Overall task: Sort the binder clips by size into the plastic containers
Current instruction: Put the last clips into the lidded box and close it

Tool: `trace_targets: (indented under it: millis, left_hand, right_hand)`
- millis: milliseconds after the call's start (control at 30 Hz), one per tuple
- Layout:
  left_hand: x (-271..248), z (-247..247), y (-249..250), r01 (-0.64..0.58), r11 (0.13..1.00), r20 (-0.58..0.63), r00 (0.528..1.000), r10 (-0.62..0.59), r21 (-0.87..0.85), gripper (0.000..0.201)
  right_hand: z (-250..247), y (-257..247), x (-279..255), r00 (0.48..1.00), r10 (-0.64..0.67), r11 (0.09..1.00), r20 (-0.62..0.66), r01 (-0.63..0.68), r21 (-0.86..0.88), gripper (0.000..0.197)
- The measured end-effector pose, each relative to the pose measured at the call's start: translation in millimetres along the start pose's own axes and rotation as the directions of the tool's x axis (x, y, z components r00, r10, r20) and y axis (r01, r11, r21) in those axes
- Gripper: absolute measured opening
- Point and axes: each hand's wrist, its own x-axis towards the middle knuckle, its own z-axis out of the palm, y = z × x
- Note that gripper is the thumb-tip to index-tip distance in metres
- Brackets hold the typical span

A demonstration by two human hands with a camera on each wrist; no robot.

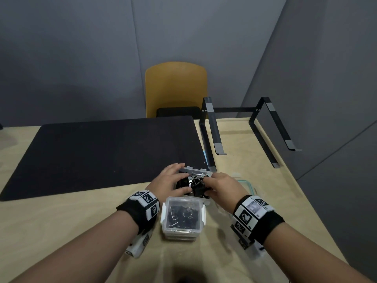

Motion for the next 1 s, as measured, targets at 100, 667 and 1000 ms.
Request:
trace_targets:
  millis: [100, 667, 1000]
  left_hand:
    - [3.5, -2.3, 4.8, -0.017, 0.999, 0.065, 0.998, 0.014, 0.045, 0.069]
    - [4.3, 7.7, 1.8, -0.082, 0.994, 0.127, 0.989, 0.071, 0.076, 0.104]
    - [1.1, 10.5, -1.0, -0.111, 0.986, 0.116, 0.989, 0.097, 0.123, 0.091]
  right_hand:
    - [0.7, -1.8, -0.1, 1.0, -0.022, 0.998, 0.002, 0.023, -0.06, 0.019]
    - [18.9, -7.5, -4.5, 0.992, -0.054, 0.995, -0.114, 0.044, -0.085, 0.011]
    - [11.0, 13.1, -10.0, 0.964, 0.264, 0.84, -0.019, -0.22, 0.496, 0.018]
